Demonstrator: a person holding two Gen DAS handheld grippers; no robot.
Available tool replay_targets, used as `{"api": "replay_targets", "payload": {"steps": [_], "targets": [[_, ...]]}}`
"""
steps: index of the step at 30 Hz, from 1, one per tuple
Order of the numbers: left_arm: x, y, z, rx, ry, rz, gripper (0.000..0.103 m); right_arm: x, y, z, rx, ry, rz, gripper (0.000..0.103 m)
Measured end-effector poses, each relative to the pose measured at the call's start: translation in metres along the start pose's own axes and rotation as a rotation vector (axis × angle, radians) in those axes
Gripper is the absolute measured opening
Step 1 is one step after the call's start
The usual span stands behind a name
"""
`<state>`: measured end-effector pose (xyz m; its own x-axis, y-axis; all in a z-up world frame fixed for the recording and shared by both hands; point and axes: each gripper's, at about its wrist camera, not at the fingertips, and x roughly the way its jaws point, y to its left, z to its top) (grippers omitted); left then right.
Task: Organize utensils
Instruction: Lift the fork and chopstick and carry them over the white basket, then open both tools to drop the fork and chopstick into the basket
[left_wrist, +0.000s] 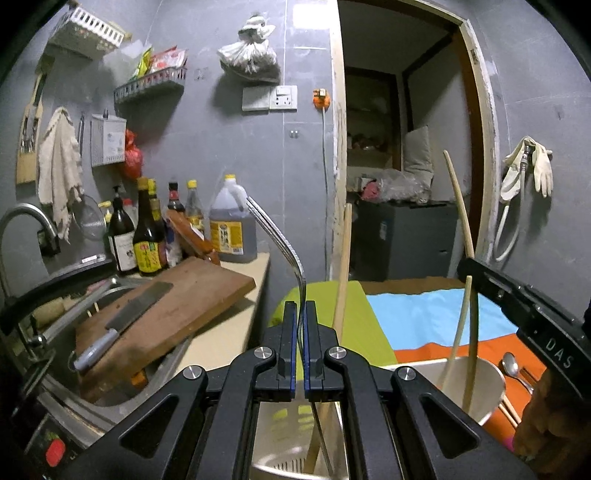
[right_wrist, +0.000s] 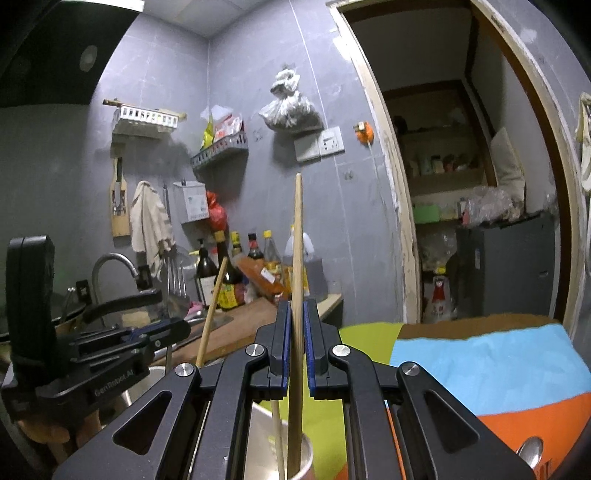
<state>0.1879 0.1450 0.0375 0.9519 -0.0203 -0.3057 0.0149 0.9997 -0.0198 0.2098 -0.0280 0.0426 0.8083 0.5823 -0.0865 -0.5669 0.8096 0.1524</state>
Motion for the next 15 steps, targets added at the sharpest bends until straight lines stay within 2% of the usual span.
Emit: {"api": "replay_targets", "payload": {"steps": [11,13,15], "targets": [[-0.007,-0.001,-0.006,-0.049,0.067,-0.041,0.003,-0.005,-0.002,-0.011,0.000,0.078,0.020,0.006],[-0.009,0.001,-0.006,-0.061,0.074,-0.044,0.008,-0.006,-0.003,-0.011,0.000,0.086,0.017,0.007],[-0.014,0.002,-0.005,-0.077,0.063,-0.048,0.008,-0.007,-0.004,-0.010,-0.001,0.093,0.014,0.008]]}}
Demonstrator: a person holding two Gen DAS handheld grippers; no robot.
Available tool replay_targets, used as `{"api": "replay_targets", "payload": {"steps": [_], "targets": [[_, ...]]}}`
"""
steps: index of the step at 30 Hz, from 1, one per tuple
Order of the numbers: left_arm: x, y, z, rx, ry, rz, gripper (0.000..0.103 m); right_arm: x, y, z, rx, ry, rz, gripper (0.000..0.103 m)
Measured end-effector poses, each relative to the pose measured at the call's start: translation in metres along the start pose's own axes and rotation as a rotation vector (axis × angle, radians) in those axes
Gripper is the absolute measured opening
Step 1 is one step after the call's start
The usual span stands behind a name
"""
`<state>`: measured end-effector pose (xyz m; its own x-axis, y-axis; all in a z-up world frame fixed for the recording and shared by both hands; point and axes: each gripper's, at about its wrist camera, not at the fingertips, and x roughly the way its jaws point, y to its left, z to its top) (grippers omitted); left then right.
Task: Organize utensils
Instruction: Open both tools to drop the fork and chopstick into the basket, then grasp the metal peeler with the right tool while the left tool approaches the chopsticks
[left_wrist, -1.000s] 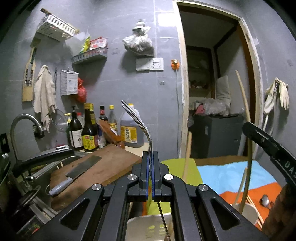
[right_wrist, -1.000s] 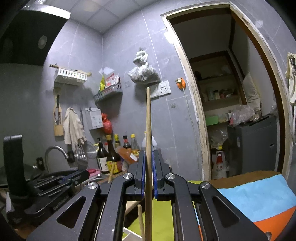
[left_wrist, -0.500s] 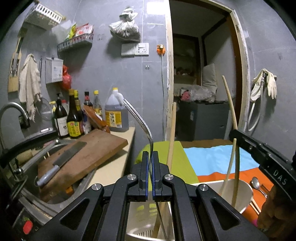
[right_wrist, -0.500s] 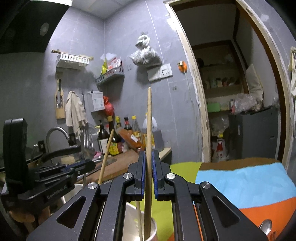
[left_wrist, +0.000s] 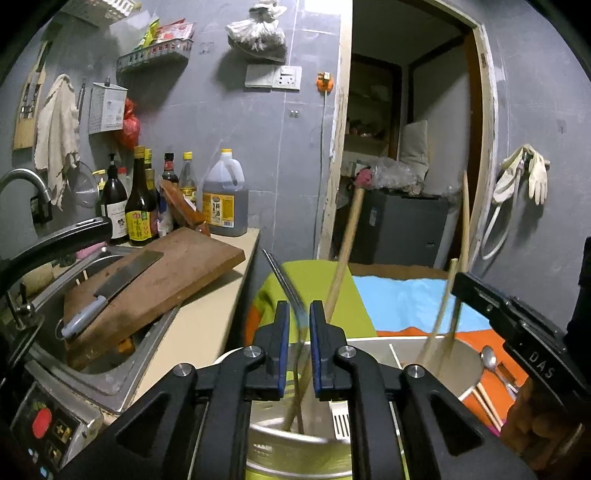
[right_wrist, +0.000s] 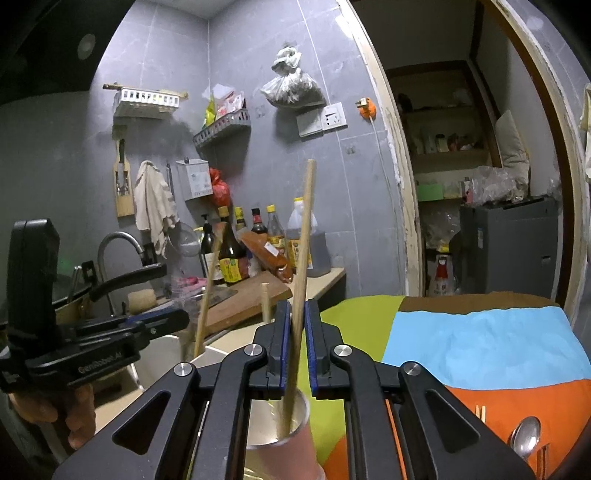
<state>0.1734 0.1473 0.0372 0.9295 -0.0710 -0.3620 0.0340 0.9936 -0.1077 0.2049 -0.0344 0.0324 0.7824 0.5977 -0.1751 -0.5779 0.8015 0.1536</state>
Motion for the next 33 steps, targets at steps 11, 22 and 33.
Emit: {"api": "replay_targets", "payload": {"steps": [11,22,33], "targets": [[-0.025,-0.013,0.012,-0.048,-0.078,-0.034,0.036,-0.025,-0.008,0.018,-0.006,-0.070,-0.018,0.039],[-0.051,-0.050,0.027,-0.124,-0.220,-0.090,0.081,-0.079,-0.044,0.043,-0.016,-0.160,-0.131,0.083],[-0.045,-0.124,0.017,-0.045,-0.185,-0.212,0.096,-0.132,-0.093,0.043,-0.036,-0.137,-0.267,0.103]]}}
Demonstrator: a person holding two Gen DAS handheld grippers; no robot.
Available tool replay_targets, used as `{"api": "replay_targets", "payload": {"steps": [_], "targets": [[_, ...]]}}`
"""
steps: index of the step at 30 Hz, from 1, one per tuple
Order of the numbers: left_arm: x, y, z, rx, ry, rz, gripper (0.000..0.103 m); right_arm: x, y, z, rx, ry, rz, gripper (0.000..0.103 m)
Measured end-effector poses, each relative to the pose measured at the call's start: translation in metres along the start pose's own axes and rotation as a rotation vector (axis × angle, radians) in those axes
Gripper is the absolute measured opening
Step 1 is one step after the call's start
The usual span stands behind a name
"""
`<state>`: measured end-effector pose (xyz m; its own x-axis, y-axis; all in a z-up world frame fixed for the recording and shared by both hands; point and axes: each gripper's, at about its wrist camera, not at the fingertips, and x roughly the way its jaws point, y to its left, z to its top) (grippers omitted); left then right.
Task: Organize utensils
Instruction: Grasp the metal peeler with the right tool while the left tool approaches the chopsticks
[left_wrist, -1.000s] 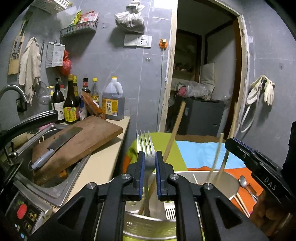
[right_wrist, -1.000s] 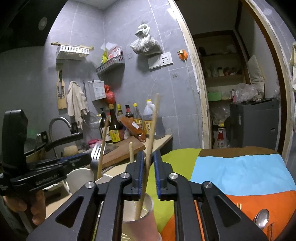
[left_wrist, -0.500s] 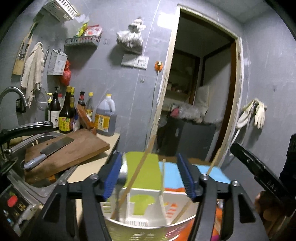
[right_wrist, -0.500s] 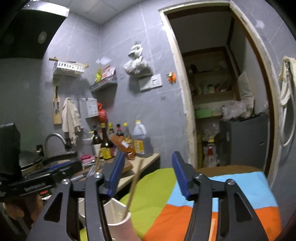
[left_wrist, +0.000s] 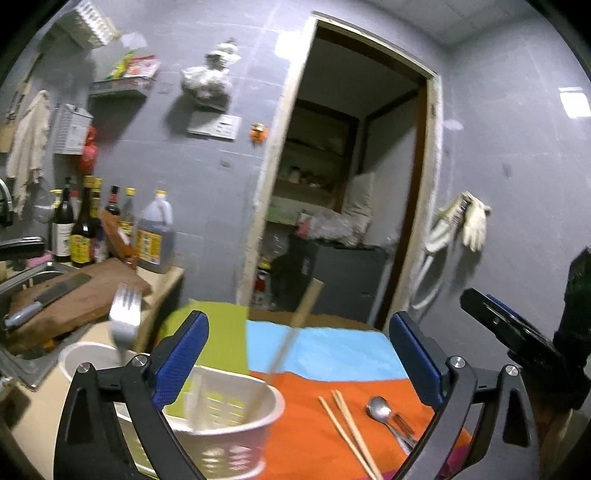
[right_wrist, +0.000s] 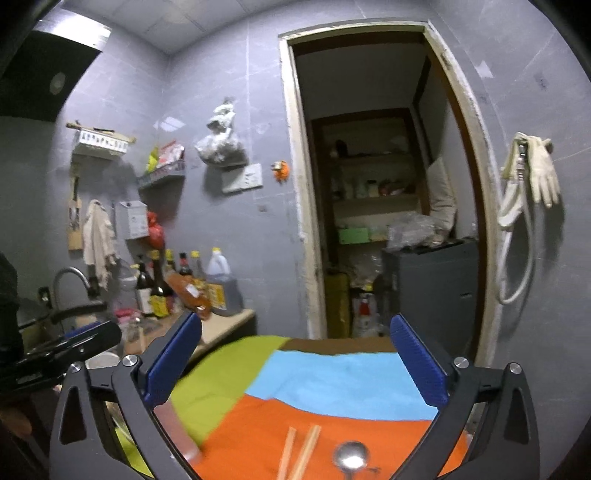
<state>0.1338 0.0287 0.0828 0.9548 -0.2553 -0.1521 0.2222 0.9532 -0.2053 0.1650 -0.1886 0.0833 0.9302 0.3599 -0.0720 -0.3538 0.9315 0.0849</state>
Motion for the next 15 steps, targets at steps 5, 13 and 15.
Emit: {"api": "replay_targets", "payload": {"steps": [5,13,15], "targets": [[0.014,-0.028,-0.015,0.039,0.043,-0.038,0.096,-0.008,-0.026,-0.010,-0.012,0.044,-0.066,0.103],[0.039,-0.061,-0.044,0.106,0.156,-0.056,0.096,-0.010,-0.057,-0.036,-0.016,0.161,-0.136,0.103],[0.044,-0.063,-0.052,0.111,0.191,-0.054,0.096,-0.009,-0.063,-0.045,-0.023,0.203,-0.158,0.103]]}}
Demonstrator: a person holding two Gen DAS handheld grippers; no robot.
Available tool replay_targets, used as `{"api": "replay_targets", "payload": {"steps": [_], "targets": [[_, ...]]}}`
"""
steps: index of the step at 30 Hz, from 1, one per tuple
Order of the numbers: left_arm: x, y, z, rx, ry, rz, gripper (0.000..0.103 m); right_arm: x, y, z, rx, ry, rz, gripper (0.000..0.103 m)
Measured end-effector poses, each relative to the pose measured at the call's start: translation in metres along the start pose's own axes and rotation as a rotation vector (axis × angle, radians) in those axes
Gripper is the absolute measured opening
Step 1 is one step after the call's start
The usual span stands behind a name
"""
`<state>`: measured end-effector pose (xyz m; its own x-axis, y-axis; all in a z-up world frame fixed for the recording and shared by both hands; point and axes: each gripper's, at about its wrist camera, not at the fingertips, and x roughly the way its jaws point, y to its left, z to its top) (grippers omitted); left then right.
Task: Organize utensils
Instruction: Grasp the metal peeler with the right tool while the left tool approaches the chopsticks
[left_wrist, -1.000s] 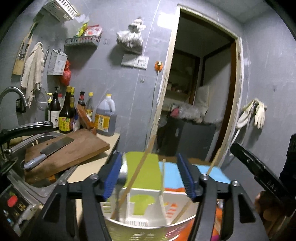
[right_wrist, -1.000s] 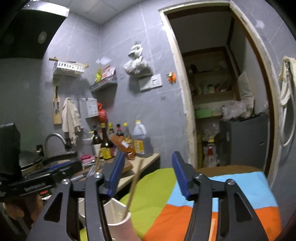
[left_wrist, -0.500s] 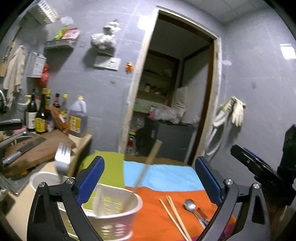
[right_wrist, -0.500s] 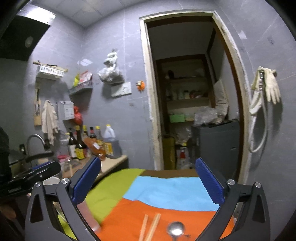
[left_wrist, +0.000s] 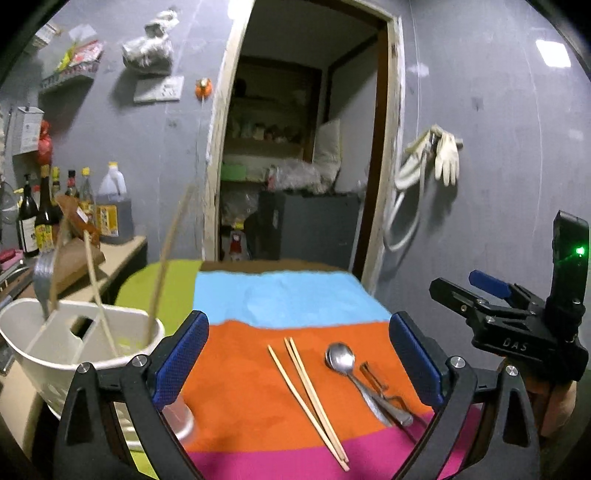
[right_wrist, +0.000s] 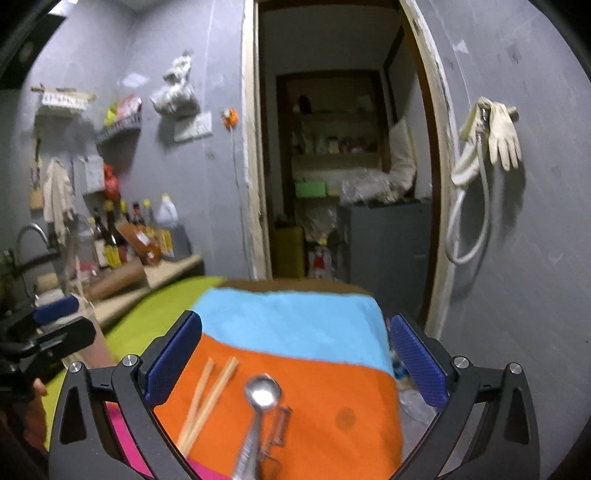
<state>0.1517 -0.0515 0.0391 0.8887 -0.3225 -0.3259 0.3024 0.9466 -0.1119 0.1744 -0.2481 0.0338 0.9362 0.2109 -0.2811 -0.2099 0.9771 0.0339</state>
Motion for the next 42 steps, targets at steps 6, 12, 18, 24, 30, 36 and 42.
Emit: {"api": "replay_targets", "payload": {"steps": [6,12,18,24,30,36,42], "targets": [[0.020,0.000,-0.013,-0.034,0.105,-0.009,0.095,0.017,-0.012,-0.023,0.004,0.151,-0.019,0.099],[0.039,0.002,-0.028,-0.054,0.207,0.008,0.087,0.036,-0.018,-0.043,0.062,0.283,-0.017,0.080],[0.071,0.010,-0.039,-0.099,0.353,-0.002,0.057,0.054,-0.014,-0.056,0.084,0.391,0.019,0.060],[0.098,0.025,-0.048,-0.189,0.493,-0.031,0.037,0.068,-0.007,-0.062,0.073,0.463,0.063,0.046],[0.117,0.034,-0.052,-0.229,0.541,-0.028,0.028,0.081,-0.003,-0.066,0.086,0.523,0.097,0.038],[0.129,0.035,-0.050,-0.220,0.558,-0.016,0.015,0.097,-0.003,-0.073,0.109,0.600,0.098,0.028],[0.146,0.033,-0.044,-0.188,0.618,-0.029,0.009,0.105,0.001,-0.071,0.070,0.633,0.093,0.028]]}}
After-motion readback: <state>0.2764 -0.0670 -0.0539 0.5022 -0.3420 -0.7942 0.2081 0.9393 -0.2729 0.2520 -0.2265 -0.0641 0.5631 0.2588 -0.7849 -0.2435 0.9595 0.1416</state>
